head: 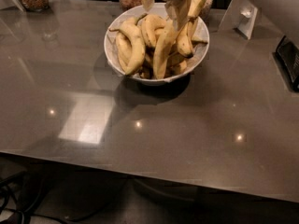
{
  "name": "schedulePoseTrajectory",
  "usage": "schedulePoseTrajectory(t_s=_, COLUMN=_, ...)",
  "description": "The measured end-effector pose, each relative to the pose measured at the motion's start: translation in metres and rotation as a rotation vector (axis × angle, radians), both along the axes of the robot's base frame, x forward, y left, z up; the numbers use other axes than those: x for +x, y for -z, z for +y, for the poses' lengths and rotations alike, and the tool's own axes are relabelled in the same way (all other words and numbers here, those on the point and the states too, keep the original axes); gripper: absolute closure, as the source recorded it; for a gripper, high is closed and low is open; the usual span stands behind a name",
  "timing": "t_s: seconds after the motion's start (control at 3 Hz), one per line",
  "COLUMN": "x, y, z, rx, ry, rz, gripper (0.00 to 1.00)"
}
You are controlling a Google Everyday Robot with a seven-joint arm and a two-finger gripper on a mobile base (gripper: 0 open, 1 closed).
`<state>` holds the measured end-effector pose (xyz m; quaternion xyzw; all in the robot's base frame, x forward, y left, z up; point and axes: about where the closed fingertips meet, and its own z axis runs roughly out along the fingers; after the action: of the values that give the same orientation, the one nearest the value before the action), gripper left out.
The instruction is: Pick banana from white bowl
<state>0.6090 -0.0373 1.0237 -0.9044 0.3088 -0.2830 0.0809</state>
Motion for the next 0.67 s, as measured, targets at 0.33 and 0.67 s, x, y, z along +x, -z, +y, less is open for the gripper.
schedulePoseTrajectory(t_s=0.33, x=0.0131, y=0.0112, z=0.0008, rx=-0.048, ry=0.009, rz=0.011, gripper=0.41)
schedulePoseTrajectory(t_s=0.67, x=0.0226, y=0.0184, z=-0.0035, rx=-0.083, ry=0.027, rz=0.015, gripper=0.41)
